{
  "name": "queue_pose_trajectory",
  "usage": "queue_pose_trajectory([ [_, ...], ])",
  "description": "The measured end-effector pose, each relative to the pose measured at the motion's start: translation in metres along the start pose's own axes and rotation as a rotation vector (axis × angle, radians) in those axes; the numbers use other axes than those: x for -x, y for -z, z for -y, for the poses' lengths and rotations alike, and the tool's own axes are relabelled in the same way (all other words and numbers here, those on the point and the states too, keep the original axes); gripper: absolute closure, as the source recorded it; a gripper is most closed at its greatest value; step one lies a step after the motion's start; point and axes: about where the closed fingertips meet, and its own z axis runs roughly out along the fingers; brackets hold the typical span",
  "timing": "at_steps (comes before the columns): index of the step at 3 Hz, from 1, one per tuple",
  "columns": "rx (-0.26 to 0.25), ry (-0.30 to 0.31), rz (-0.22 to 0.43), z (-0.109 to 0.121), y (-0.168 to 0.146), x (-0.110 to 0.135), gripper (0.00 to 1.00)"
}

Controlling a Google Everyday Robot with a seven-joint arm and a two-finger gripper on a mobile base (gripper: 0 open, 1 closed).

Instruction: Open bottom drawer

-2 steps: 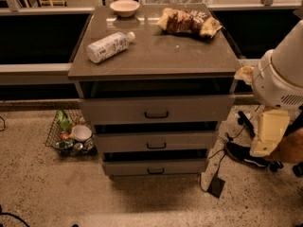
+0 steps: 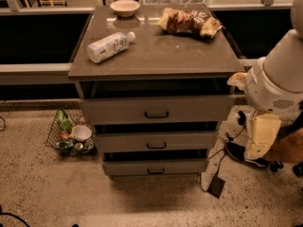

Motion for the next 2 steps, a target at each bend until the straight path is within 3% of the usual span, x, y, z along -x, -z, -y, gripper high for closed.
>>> queue_pose_trajectory([
  [2, 0.040, 0.065, 0.110, -0.015, -0.092, 0.015, 0.00],
])
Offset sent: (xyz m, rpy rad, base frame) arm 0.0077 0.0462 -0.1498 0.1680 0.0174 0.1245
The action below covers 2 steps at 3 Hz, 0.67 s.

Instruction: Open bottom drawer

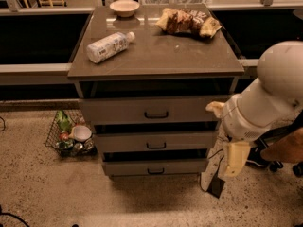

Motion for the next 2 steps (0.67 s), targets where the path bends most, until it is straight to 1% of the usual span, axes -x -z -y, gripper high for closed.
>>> queue_pose_trajectory([
  [1, 0.005, -0.006, 0.064, -0.010, -0.044, 0.002, 0.00],
  [2, 0.029, -0.016, 0.135, -0.022, -0.085, 0.009, 0.00],
])
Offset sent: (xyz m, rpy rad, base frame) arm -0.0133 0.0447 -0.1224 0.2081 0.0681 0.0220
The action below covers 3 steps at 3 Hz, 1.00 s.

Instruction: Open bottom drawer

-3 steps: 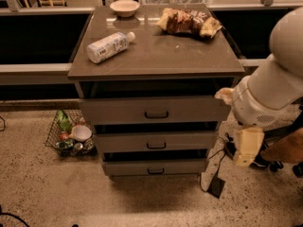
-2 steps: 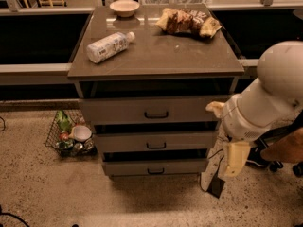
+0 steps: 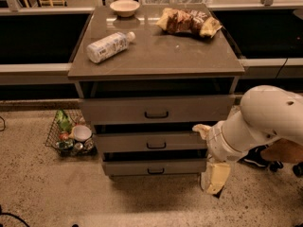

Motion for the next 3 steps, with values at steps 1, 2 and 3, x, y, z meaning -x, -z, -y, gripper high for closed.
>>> queue_pose_trajectory([
  [1, 0.000, 0.000, 0.000, 0.000, 0.000, 0.000, 0.00],
  [2, 0.003, -0.004, 0.012, -0.002, -0.007, -0.002, 0.00],
  [3, 0.094, -0.026, 0.021, -0.013, -0.076, -0.036, 0.00],
])
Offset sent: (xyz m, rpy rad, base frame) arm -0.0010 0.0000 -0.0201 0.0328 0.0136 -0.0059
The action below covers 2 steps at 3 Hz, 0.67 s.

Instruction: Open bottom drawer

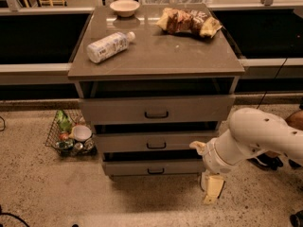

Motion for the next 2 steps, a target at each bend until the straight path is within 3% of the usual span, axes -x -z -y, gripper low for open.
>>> queue_pose_trajectory([
  [1, 0.000, 0.000, 0.000, 0.000, 0.000, 0.000, 0.00],
  [2, 0.010, -0.003, -0.023, 0.010, -0.036, -0.016, 0.00],
])
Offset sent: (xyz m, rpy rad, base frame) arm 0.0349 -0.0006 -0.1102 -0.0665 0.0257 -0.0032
